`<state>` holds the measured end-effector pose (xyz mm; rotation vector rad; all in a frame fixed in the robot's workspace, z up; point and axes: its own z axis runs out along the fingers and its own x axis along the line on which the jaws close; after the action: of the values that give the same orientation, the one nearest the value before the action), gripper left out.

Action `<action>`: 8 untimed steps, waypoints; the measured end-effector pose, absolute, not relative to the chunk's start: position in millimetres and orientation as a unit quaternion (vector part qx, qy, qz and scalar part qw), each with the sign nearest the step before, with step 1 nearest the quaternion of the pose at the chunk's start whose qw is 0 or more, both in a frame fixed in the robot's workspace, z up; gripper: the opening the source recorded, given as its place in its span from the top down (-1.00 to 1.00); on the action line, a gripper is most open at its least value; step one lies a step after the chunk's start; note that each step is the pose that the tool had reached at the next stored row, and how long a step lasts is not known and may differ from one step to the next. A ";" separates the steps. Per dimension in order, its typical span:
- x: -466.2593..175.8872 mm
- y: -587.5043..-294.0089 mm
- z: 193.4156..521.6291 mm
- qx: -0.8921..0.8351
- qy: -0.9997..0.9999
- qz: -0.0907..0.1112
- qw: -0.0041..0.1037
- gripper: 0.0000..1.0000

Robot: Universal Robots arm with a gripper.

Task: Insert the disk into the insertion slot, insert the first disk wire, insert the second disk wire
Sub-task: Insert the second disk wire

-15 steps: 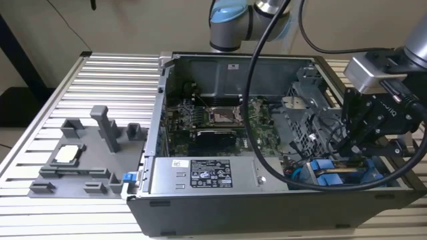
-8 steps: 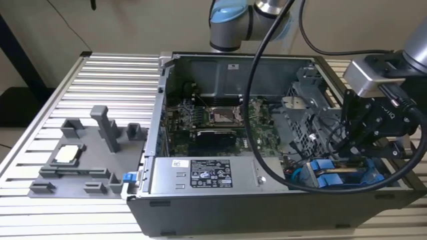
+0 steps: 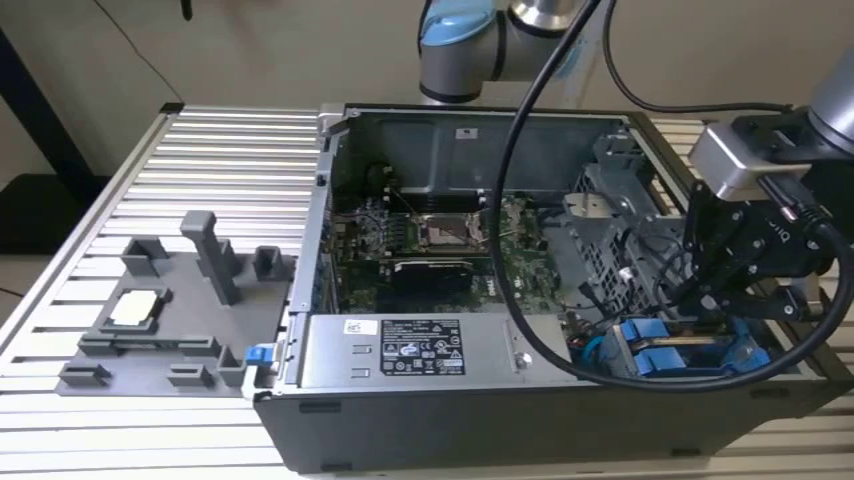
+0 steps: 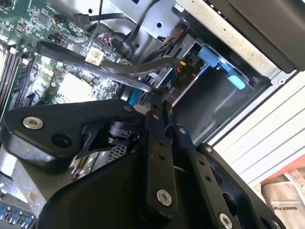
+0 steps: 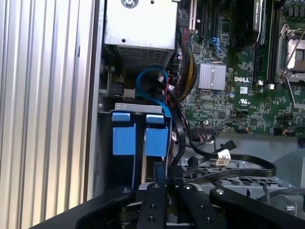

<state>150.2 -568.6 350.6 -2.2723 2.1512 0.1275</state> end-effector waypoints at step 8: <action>150.3 -571.2 347.3 -0.709 0.704 0.041 0.006 0.68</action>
<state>150.3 -571.2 347.3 -2.2195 2.2032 0.1273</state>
